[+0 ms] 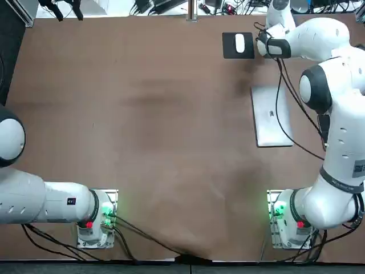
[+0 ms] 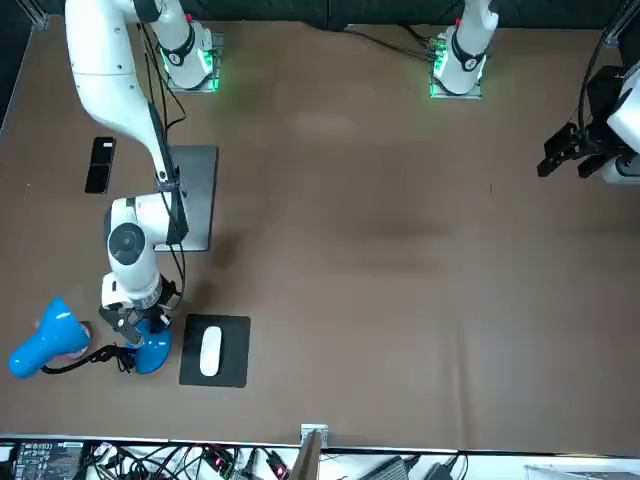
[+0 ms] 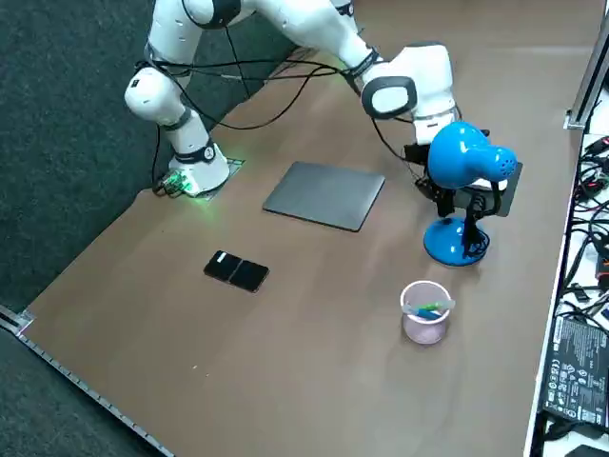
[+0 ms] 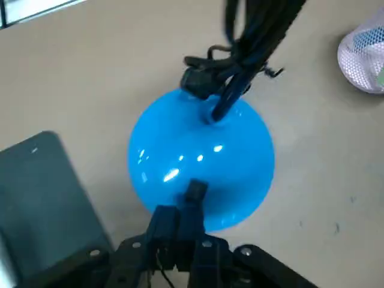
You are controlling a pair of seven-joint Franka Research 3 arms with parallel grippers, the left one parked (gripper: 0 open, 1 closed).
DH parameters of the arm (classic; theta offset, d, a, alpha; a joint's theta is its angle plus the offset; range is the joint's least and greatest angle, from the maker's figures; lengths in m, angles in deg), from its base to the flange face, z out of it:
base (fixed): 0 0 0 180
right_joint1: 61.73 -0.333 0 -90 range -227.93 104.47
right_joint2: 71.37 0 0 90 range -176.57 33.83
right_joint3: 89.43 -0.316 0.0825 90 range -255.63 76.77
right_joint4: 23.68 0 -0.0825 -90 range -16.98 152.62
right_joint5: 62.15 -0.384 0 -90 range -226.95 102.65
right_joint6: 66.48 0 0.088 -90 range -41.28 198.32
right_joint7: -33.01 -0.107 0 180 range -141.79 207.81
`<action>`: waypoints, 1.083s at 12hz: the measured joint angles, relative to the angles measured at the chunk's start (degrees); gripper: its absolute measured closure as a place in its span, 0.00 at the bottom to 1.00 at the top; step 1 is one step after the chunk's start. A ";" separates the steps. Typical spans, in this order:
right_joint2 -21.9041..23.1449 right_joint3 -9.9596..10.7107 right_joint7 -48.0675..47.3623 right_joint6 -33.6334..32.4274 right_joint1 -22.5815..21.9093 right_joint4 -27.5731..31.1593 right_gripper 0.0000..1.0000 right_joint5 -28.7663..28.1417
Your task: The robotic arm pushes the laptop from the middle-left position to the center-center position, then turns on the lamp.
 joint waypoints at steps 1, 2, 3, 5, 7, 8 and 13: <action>0.48 -0.04 -0.13 -1.70 -0.70 -0.32 0.98 -0.02; 1.16 -0.07 -0.28 -3.47 -1.46 -0.59 0.98 -0.03; 1.97 -0.07 -0.32 -5.25 -2.09 -0.76 0.98 -0.05; 3.98 -0.08 -0.32 -9.09 -2.71 -1.08 0.98 -0.11; 7.57 -0.13 0.47 -14.07 -2.62 -1.16 0.98 -0.88; 8.80 -0.20 1.78 -15.61 -2.63 -1.17 0.98 -2.14; 16.48 -0.33 12.06 -24.20 -2.43 -1.23 0.97 -9.96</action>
